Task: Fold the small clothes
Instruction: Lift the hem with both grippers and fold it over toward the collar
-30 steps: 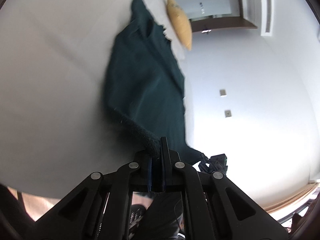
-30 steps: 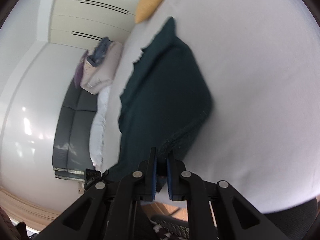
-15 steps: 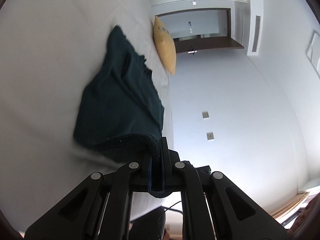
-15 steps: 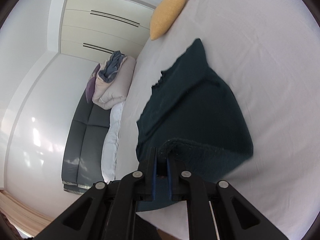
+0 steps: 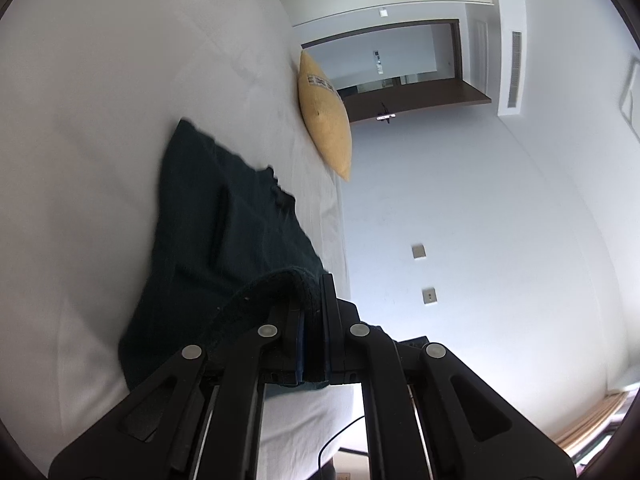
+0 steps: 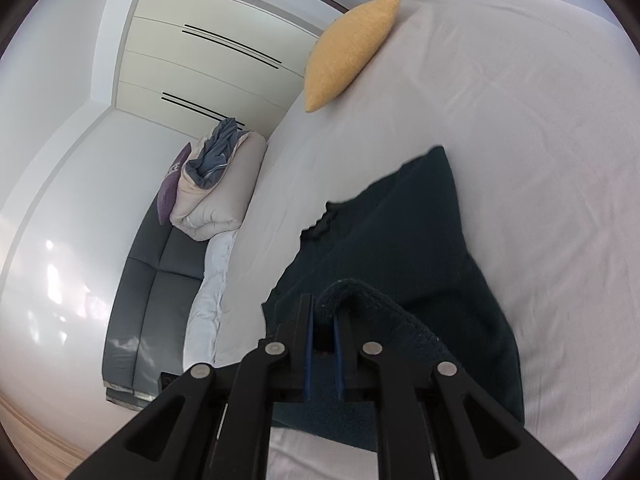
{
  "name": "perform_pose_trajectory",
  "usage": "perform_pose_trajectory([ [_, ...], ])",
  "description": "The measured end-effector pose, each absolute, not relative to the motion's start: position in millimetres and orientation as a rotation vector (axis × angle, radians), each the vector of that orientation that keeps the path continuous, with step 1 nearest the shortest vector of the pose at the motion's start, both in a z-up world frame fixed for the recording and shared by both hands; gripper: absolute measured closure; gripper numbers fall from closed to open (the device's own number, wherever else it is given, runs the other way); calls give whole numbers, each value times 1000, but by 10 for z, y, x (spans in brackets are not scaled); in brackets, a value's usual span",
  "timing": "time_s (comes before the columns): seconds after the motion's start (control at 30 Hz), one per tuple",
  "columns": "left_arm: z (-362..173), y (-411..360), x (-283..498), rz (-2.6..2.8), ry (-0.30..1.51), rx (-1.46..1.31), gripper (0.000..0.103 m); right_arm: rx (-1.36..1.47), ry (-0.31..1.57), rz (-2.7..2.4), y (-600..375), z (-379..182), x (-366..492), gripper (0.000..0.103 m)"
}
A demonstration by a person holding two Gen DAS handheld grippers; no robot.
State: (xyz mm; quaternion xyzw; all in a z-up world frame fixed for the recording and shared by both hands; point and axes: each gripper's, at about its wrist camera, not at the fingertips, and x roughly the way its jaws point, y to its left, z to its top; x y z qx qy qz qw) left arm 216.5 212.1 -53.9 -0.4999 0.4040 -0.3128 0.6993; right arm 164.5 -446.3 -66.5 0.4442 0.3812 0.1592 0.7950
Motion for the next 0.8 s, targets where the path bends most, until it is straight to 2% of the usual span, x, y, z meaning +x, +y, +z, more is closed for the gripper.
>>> perform_pose_trajectory([
  [0.27, -649, 2090, 3017, -625, 909, -1122, 98, 964, 802, 266, -4614, -838, 2286, 93],
  [0.63, -1185, 1973, 3826, -511, 981, -1115, 98, 952, 851, 130, -4732, -1246, 2911, 93],
  [0.8, -1555, 1994, 3933, -475, 1042, -1176, 97, 973, 880, 76, -4723, -1428, 3034, 86],
])
